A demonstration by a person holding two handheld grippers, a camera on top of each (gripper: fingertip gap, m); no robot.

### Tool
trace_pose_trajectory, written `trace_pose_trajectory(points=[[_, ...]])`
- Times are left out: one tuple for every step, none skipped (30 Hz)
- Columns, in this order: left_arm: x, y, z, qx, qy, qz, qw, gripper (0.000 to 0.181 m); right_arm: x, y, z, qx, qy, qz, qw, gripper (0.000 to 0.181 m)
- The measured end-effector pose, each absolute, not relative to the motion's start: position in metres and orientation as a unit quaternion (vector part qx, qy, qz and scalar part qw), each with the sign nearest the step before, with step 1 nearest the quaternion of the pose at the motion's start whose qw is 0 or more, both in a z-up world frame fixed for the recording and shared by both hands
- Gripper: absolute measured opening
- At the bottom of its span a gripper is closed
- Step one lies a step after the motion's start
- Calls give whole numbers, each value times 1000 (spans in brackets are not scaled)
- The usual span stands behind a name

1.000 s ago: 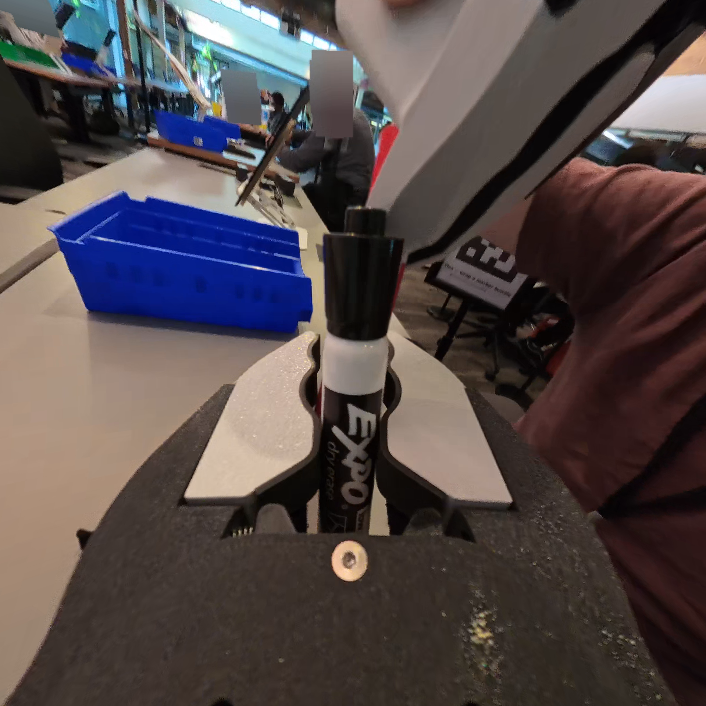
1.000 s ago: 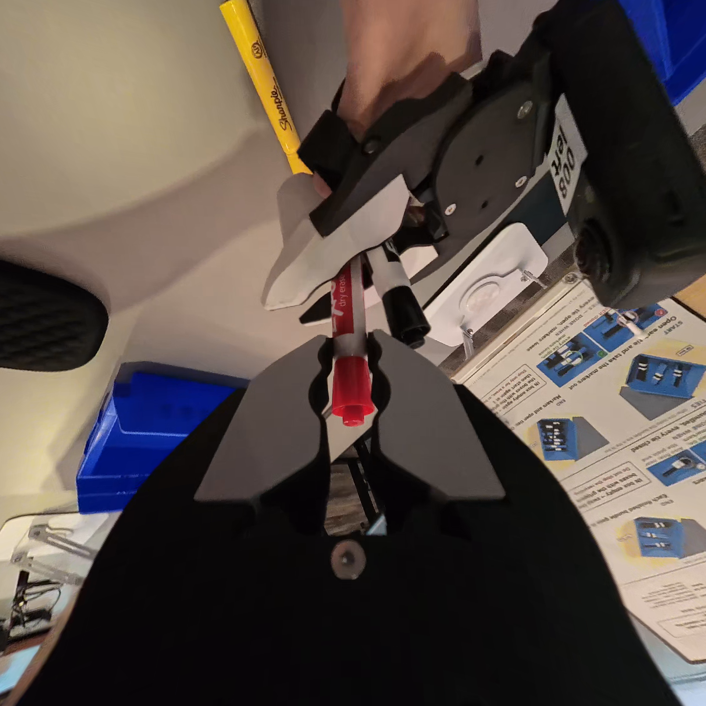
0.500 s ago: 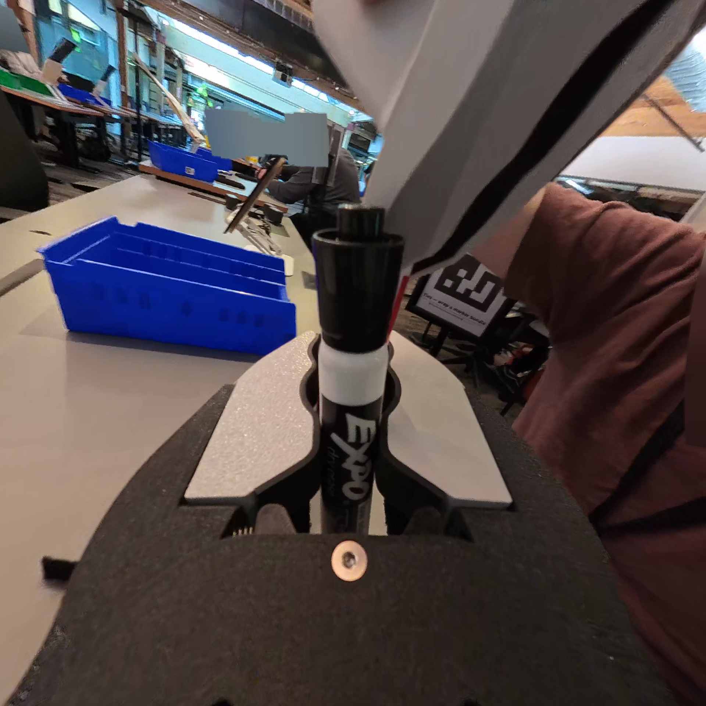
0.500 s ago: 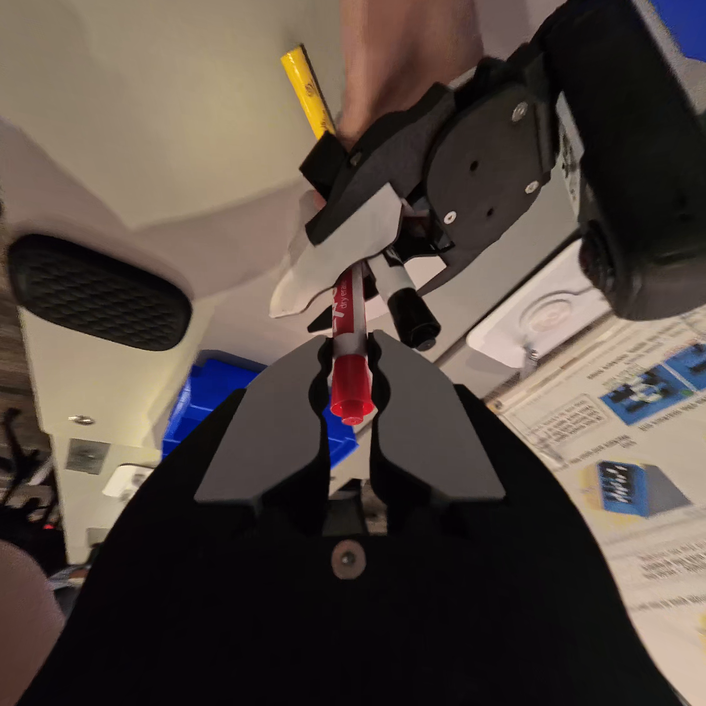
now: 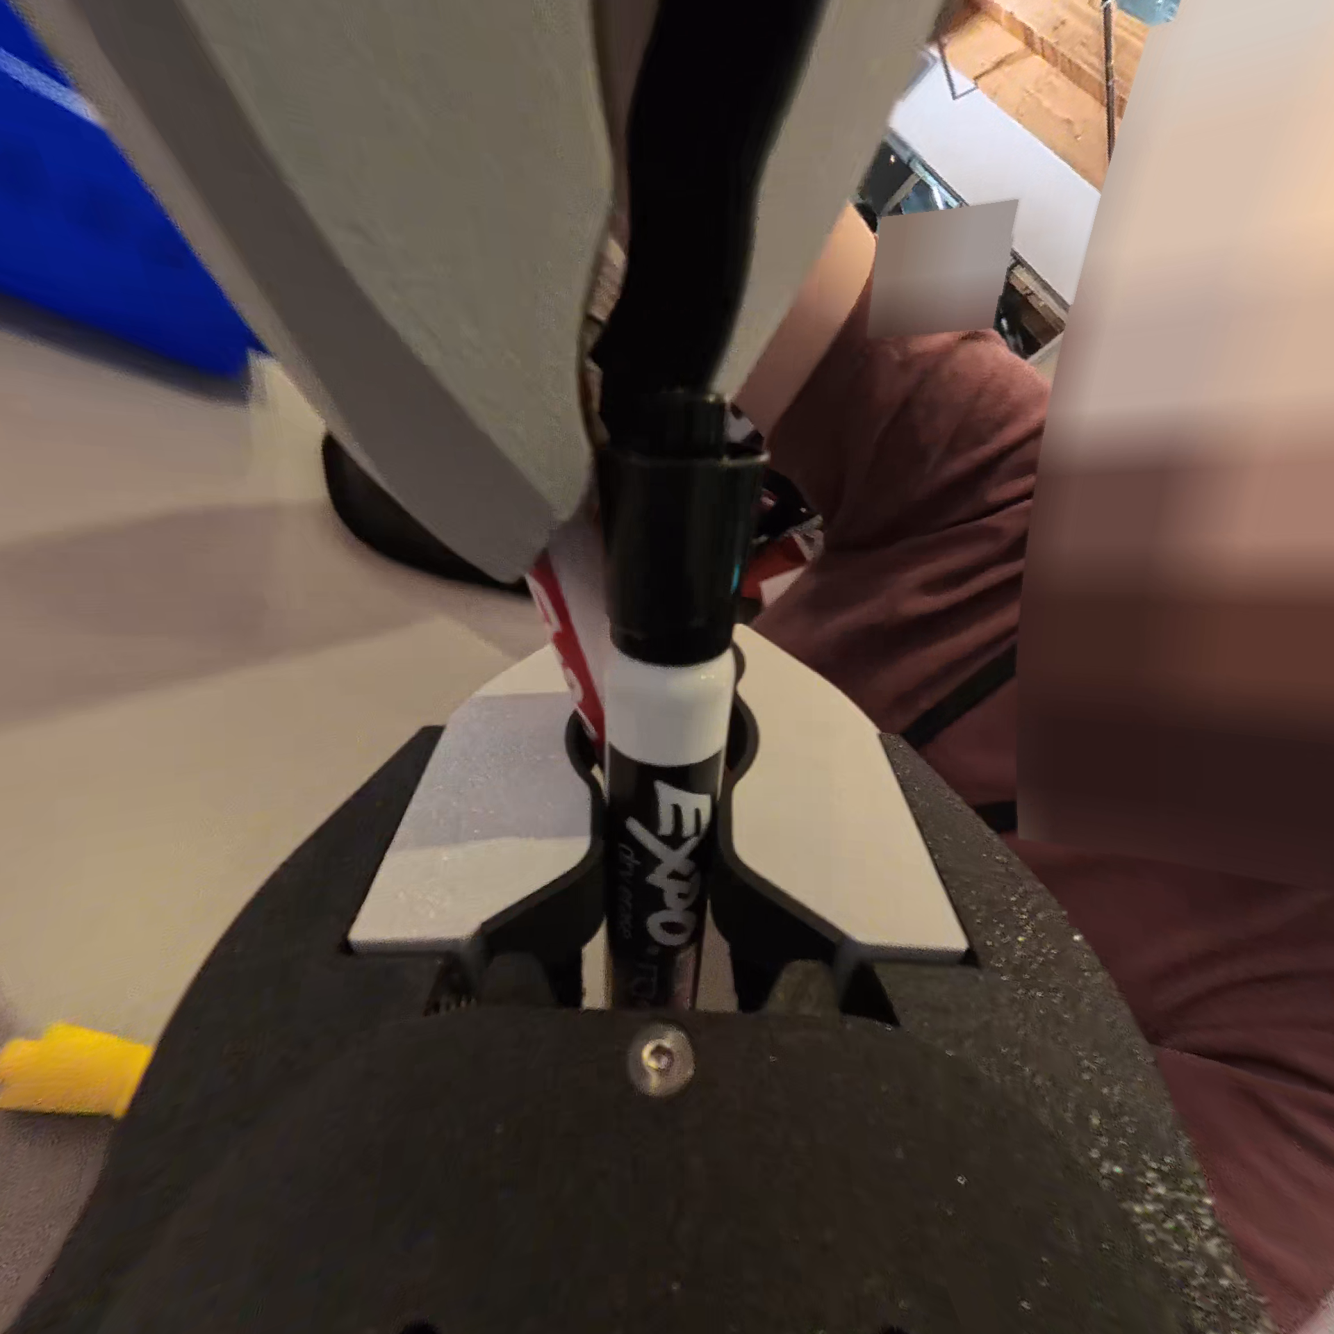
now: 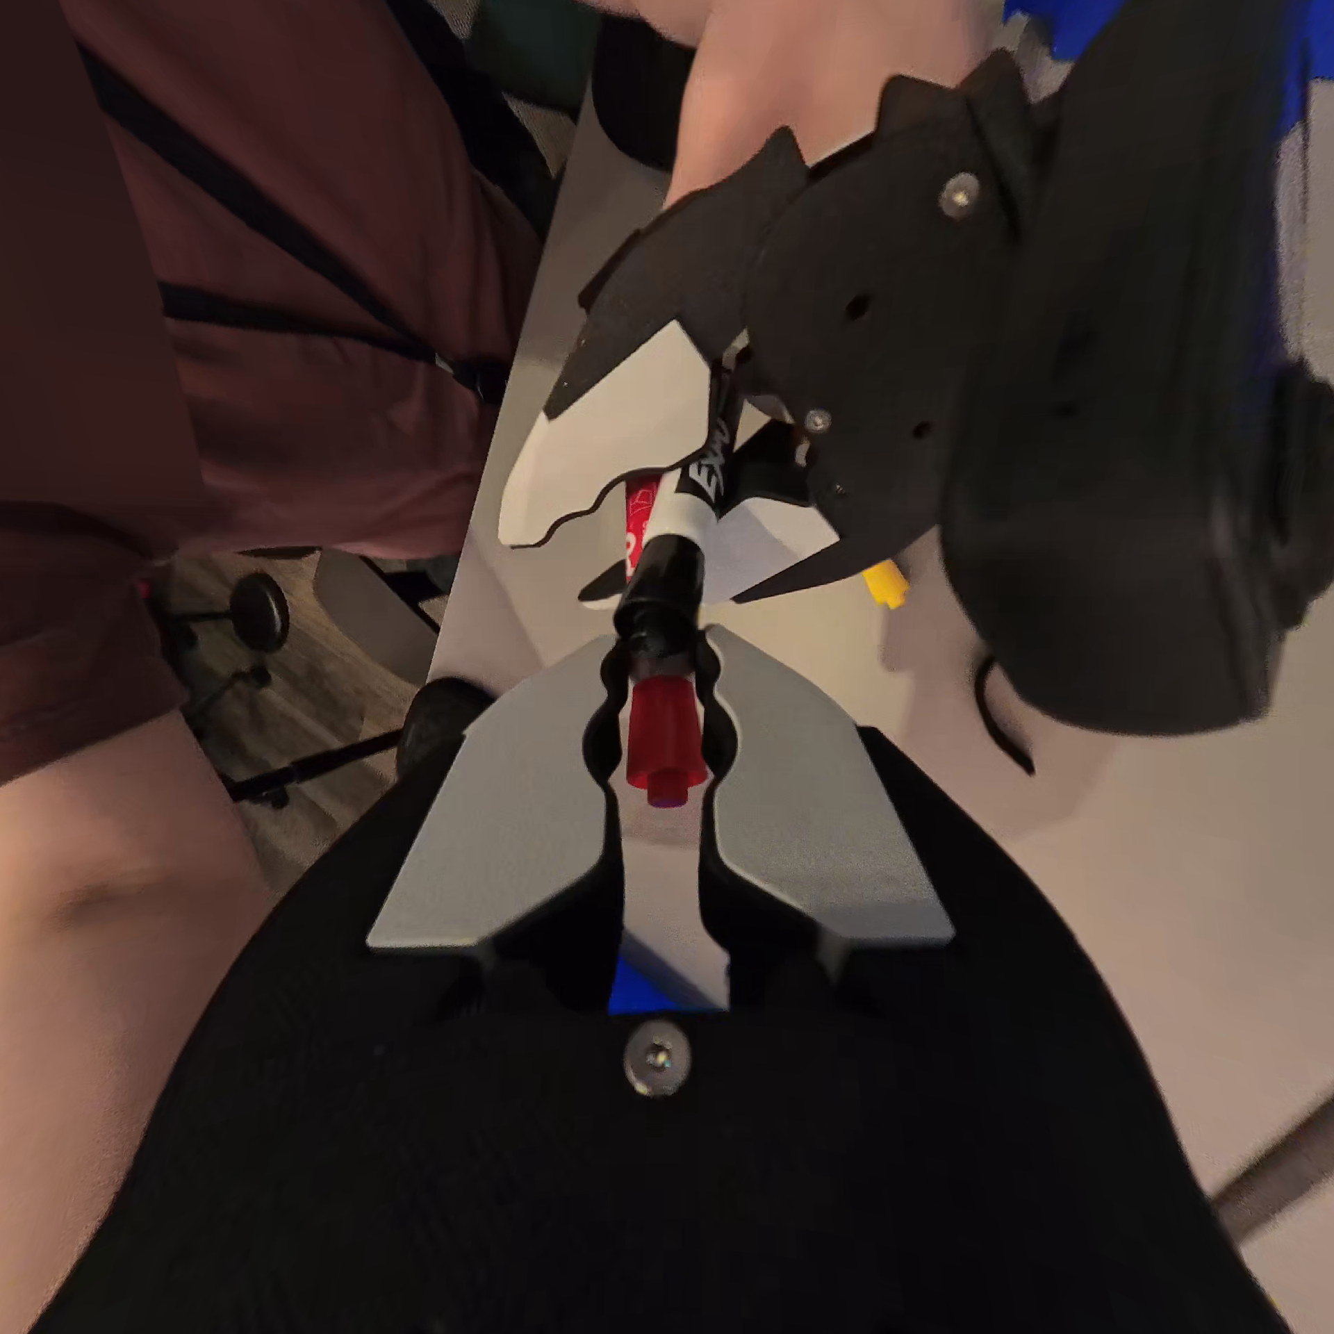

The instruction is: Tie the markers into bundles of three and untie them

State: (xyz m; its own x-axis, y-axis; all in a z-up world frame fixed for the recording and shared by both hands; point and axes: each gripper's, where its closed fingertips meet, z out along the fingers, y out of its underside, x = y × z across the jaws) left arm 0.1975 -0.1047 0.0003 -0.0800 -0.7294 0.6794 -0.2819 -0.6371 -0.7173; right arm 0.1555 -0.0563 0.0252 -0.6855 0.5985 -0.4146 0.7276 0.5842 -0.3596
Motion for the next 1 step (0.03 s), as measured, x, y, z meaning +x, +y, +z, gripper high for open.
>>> trace_pose_trajectory(points=[[197,-108,-5,-659,383,-628,154,30,156,-57,19,374,877,-275,120,19]])
